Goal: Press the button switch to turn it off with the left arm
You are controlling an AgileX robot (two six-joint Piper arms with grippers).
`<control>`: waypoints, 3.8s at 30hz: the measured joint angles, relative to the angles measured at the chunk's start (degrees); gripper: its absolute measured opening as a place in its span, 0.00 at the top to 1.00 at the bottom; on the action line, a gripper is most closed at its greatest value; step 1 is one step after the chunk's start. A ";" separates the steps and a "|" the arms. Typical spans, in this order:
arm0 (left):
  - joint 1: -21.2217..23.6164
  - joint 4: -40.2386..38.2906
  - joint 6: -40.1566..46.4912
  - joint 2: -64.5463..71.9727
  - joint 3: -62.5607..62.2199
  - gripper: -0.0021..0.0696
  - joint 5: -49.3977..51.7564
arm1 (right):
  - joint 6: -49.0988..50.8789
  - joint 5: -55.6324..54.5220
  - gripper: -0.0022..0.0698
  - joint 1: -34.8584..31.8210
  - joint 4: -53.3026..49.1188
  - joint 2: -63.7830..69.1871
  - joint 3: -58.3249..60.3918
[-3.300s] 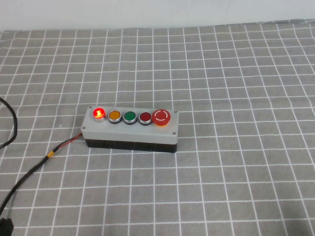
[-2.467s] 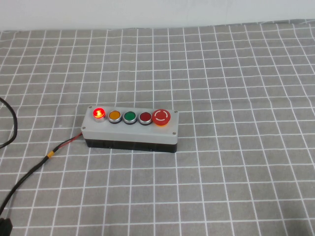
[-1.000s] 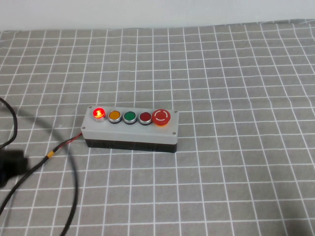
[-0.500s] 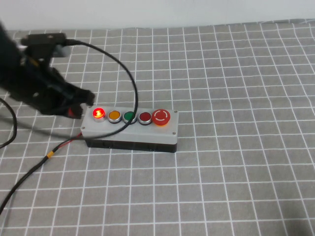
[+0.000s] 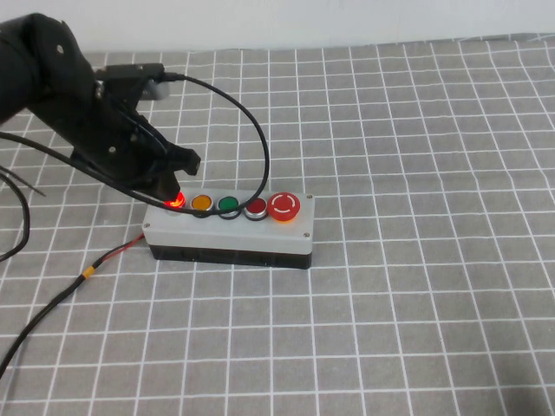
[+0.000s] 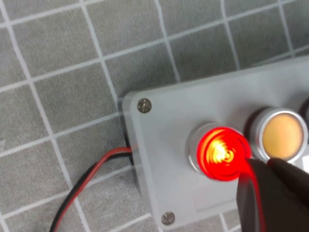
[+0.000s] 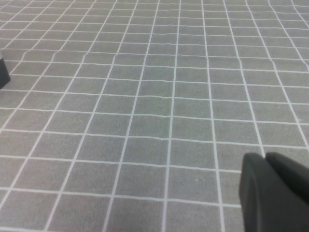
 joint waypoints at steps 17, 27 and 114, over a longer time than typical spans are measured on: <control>0.00 -0.05 0.22 1.97 -0.22 0.98 -1.31 | 0.00 0.00 0.99 0.00 0.00 0.00 0.00; 0.00 -0.13 0.36 2.82 -0.59 0.98 -0.70 | 0.00 0.00 0.99 0.00 0.00 0.00 0.00; 5.17 12.86 -8.80 -105.30 87.42 0.98 -50.65 | 0.00 0.00 0.99 0.00 0.00 0.00 0.00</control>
